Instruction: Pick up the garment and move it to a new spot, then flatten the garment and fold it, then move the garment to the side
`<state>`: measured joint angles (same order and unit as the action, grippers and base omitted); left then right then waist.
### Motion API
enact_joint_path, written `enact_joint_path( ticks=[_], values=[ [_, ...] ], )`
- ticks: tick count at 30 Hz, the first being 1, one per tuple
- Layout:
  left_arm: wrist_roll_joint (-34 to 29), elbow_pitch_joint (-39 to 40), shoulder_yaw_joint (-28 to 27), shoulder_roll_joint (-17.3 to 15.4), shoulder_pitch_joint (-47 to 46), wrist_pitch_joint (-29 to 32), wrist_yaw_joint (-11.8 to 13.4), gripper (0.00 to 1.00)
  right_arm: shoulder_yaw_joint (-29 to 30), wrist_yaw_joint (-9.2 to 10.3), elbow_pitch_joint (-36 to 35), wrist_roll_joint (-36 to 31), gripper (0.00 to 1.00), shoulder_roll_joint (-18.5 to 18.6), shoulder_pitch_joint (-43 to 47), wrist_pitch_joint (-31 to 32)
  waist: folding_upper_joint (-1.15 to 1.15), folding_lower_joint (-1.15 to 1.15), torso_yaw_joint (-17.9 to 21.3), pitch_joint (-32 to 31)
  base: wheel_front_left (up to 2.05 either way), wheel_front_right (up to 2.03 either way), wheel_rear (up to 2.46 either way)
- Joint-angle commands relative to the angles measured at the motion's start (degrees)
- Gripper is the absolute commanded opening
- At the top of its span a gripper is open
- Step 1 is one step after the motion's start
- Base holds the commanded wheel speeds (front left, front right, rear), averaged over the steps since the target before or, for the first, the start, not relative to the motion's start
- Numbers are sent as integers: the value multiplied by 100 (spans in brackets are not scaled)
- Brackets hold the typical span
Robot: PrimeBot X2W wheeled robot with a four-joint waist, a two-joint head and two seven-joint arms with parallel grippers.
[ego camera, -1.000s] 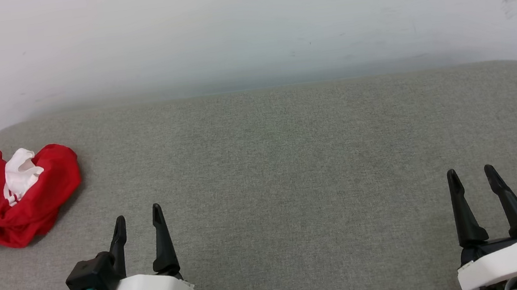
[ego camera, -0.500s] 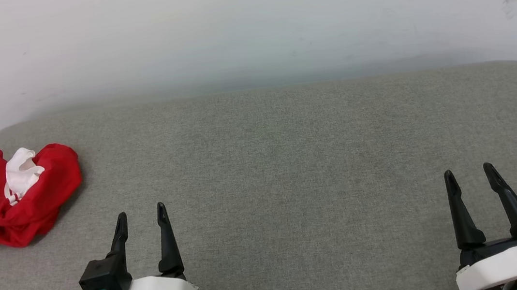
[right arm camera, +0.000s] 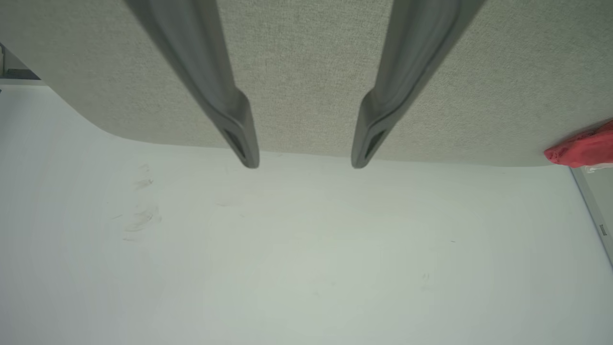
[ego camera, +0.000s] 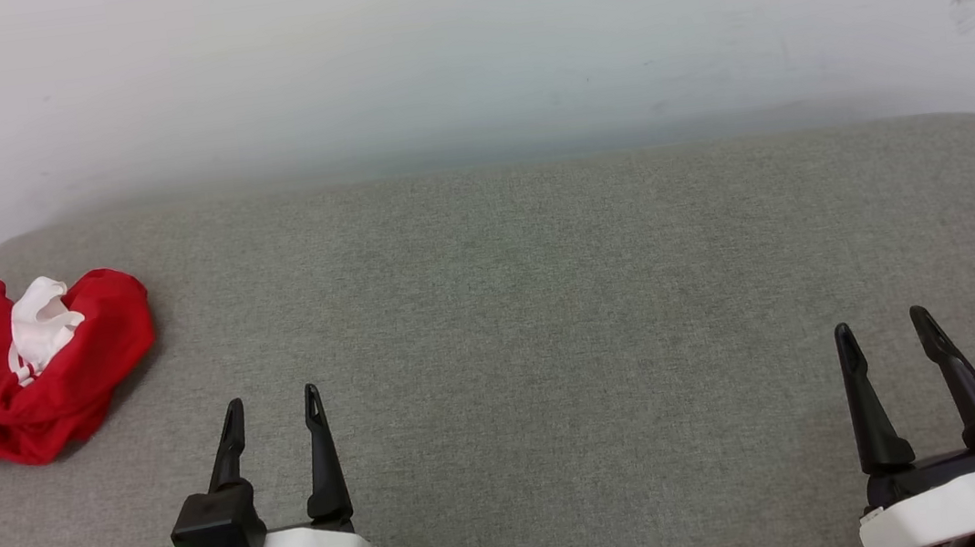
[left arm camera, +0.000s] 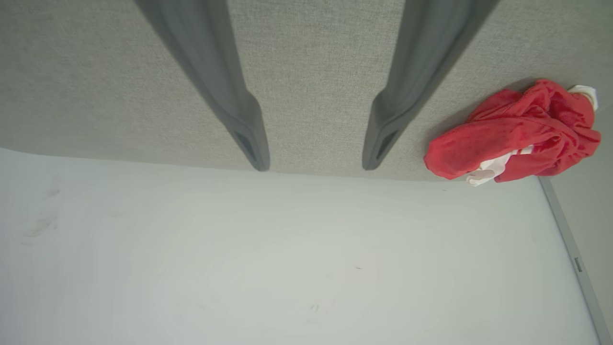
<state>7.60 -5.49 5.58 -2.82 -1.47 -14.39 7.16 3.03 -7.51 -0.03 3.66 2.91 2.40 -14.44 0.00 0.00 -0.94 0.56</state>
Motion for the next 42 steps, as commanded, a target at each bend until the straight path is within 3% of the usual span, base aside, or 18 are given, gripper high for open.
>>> enact_joint_path(
  ticks=[1,23,34,42],
  values=[
    [-87,8,24,-10,36,-56,32,100,-5,4,-48,-48,100,-5,59,-41,0,0,-5,0,0,0,0],
    [68,-101,-31,-9,27,-84,-48,100,30,4,107,415,100,-5,114,-77,0,0,-109,-19,0,0,0],
    [112,-128,-68,-9,-11,-84,-26,100,-25,4,66,402,100,-6,152,-77,0,0,-668,8,0,0,0],
    [151,-152,-153,-9,3,-84,-23,100,-88,4,34,384,100,-5,169,-76,0,0,-1292,87,0,0,0]
  ],
)
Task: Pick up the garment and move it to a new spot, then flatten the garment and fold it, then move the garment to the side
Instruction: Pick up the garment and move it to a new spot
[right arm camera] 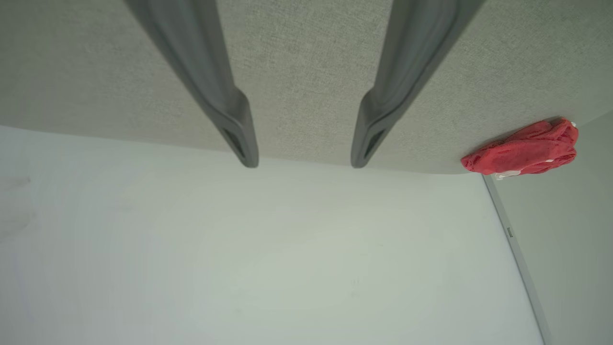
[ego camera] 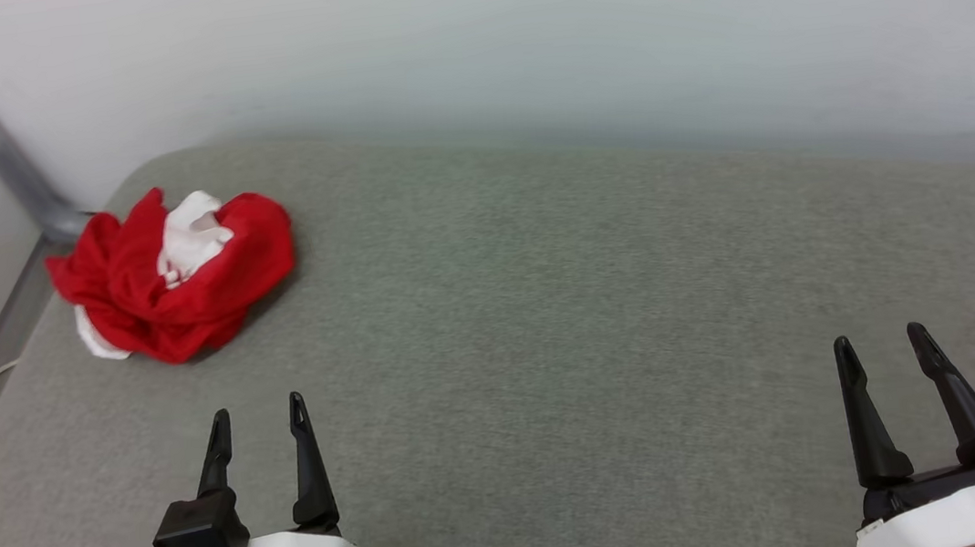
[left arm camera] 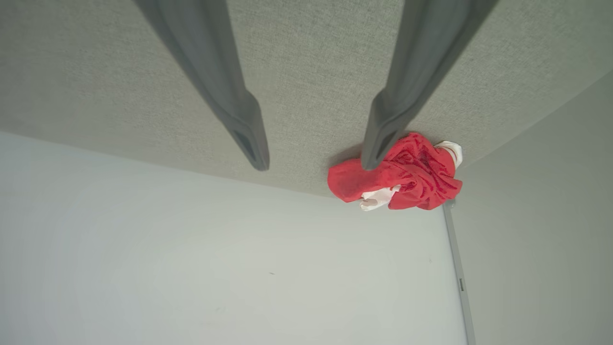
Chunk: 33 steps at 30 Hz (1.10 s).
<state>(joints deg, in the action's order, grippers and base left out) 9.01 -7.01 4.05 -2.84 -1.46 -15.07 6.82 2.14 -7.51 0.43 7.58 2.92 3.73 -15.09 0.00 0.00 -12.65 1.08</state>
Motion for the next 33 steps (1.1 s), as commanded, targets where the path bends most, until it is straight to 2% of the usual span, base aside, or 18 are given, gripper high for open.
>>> enact_joint_path(
  ticks=[1,11,18,28,33],
  values=[
    [1,1,-19,-7,-6,-16,18,100,-17,4,-13,-17,100,-6,28,-11,0,0,-194,41,0,0,0],
    [45,6,-123,-6,-43,-16,50,100,-88,4,-50,-70,100,-6,11,-12,0,0,-932,110,0,0,0],
    [115,10,-149,-5,20,-16,77,100,-126,4,-57,-124,100,-6,-1,-12,0,0,-1307,154,0,0,0],
    [178,-38,-193,-6,30,-16,70,100,-160,4,-57,-169,100,-6,-17,-12,0,0,-1434,177,0,0,0],
    [213,-17,-317,-4,-254,-16,-77,100,-193,4,-99,-212,100,-6,-113,-12,0,0,-1346,302,0,0,0]
  ],
)
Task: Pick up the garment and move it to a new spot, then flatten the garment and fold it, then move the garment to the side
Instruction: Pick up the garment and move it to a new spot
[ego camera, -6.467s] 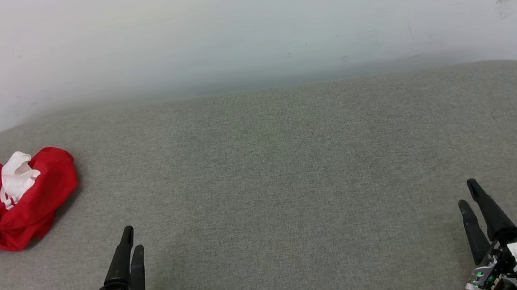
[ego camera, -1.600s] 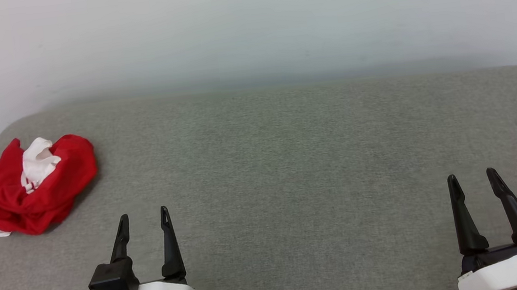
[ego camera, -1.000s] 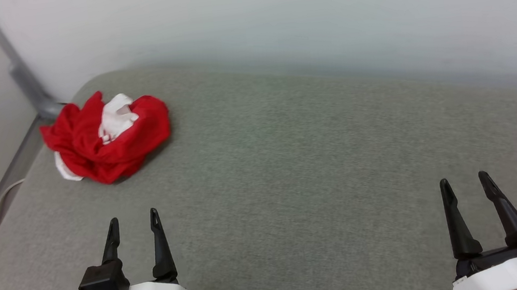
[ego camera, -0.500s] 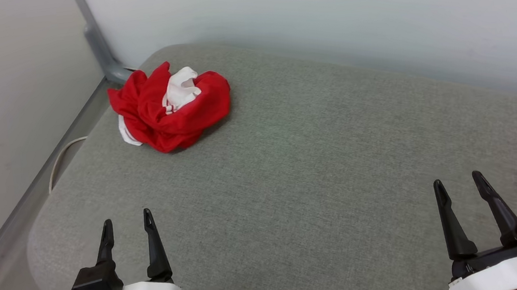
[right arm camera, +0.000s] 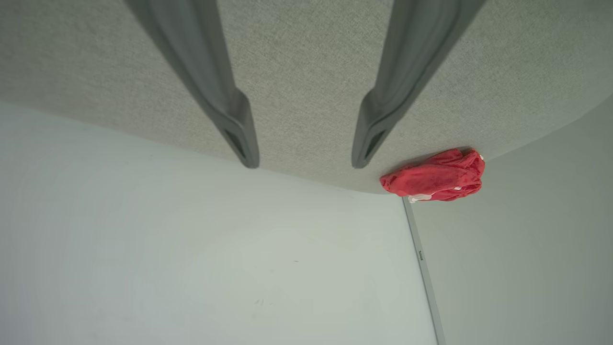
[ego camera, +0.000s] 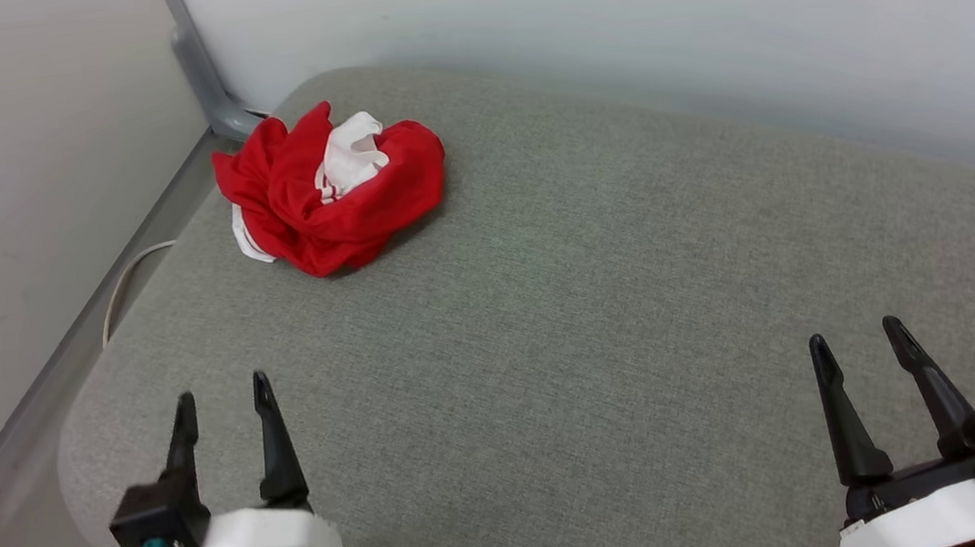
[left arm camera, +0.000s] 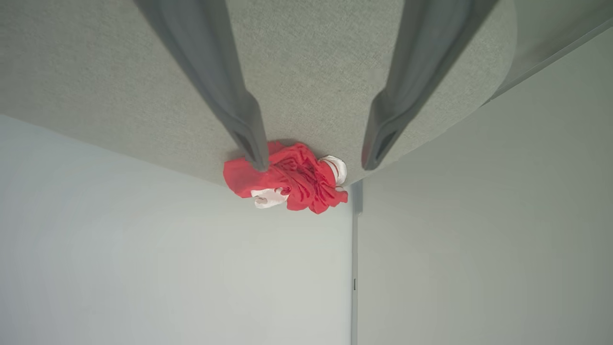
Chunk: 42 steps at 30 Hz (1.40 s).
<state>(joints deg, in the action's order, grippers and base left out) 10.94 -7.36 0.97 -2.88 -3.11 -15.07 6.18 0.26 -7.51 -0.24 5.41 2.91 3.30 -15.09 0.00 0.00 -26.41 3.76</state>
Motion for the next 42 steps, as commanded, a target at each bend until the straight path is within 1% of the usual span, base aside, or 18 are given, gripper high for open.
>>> enact_joint_path(
  ticks=[1,4,9,13,19,24,27,30,32,39,40,41,42],
  values=[
    [2,12,-42,2,-171,-16,-69,100,-9,4,-53,-27,100,-5,-100,-12,0,0,55,90,0,0,0],
    [-90,-9,-259,-6,-552,-16,-244,100,-45,4,-128,-151,100,-5,-182,-11,0,0,158,329,0,0,0],
    [-234,-63,-743,-185,-1484,-16,-533,100,-105,4,-301,-450,100,7,-440,-12,0,0,436,899,0,0,0],
    [-147,-176,-1122,-337,-2305,-15,-802,100,-104,5,-479,-571,100,158,-652,-12,0,0,678,1371,0,0,0],
    [-294,-483,-1255,-779,-3373,-15,-1063,100,-91,5,-804,-628,100,388,-928,-12,0,0,954,2044,0,0,0],
    [-47,-1148,-1260,-1125,-4207,64,-1222,100,-5,5,-1075,-676,100,540,-1069,-12,0,0,1082,2485,0,0,0],
    [190,-1642,-1141,-1372,-4641,487,-1304,100,49,5,-1216,-695,100,605,-1106,-12,0,0,1126,2683,0,0,0],
    [576,-2064,-1026,-1547,-5022,1078,-1347,100,85,4,-1344,-719,100,661,-1169,-12,0,0,1159,2843,0,0,0],
    [802,-2384,-899,-1704,-5170,1681,-1347,100,94,4,-1416,-731,100,688,-1185,-12,0,0,1183,2936,0,0,0],
    [1826,-2931,-380,-2169,-5457,3638,-1355,100,133,5,-1563,-737,100,751,-1291,-12,0,0,1247,3222,0,0,0],
    [1826,-2931,-380,-2169,-5457,3638,-1355,100,133,5,-1563,-737,100,751,-1291,-12,0,0,1247,3222,0,0,0],
    [1938,-3037,-237,-2339,-5505,4054,-1355,100,137,5,-1583,-745,100,765,-1310,-12,0,0,1266,3297,0,0,0],
    [1972,-3093,-142,-2406,-5499,4244,-1355,100,138,5,-1584,-747,100,773,-1314,-12,0,0,1273,3332,0,0,0]
  ],
)
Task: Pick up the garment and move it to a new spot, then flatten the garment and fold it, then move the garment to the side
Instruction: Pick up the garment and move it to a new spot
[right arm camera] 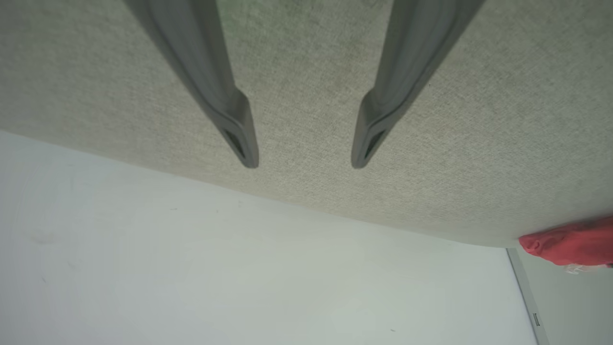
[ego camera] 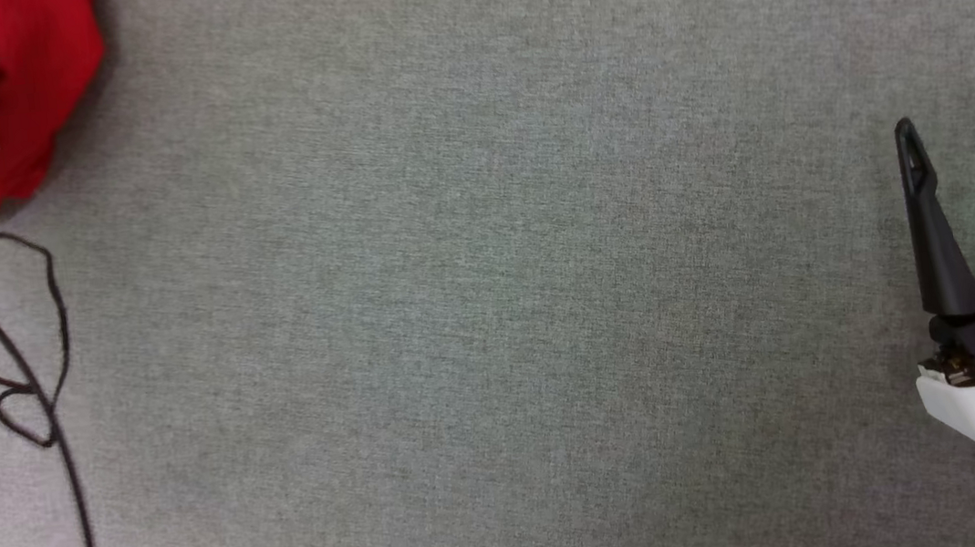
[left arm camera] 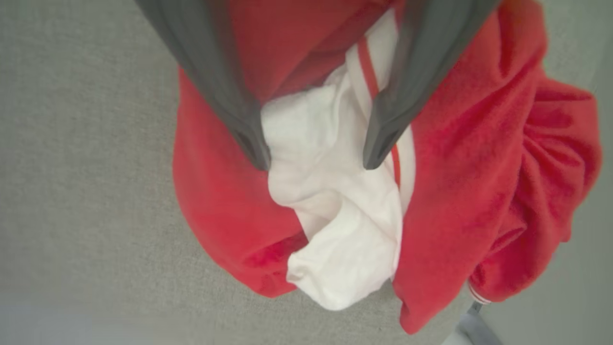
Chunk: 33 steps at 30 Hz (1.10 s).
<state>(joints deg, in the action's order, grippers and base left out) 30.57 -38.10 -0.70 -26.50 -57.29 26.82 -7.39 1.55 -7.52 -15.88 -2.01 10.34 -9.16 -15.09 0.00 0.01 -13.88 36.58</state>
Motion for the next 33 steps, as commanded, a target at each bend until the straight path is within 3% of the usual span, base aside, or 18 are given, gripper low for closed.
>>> enact_joint_path(
  ticks=[1,7,14,15,16,26,33],
  values=[
    [77,-79,125,-74,-76,242,1,100,15,6,-19,-8,100,35,-81,-12,0,-1,24,81,0,0,0],
    [493,-581,533,-50,-34,1343,0,100,24,6,-27,-16,100,71,-160,-12,0,-1,34,215,0,0,0],
    [591,-1042,880,46,53,1650,-1,100,-14,6,40,20,100,80,-190,-12,0,-1,72,218,0,0,0],
    [519,-1034,963,10,44,1523,-2,62,-21,6,56,26,100,72,-179,-12,0,-1,80,189,0,0,0],
    [464,-1003,1052,-33,20,1351,-2,0,-16,6,79,31,100,58,-159,-12,0,-1,80,145,0,0,0],
    [311,-449,1797,-528,-414,-125,0,0,-59,6,308,94,100,-173,81,-12,0,-1,11,-746,0,0,0],
    [203,336,2432,-575,-460,-460,0,0,-121,6,499,128,100,-400,251,-12,0,-1,15,-1421,0,0,0]
  ],
)
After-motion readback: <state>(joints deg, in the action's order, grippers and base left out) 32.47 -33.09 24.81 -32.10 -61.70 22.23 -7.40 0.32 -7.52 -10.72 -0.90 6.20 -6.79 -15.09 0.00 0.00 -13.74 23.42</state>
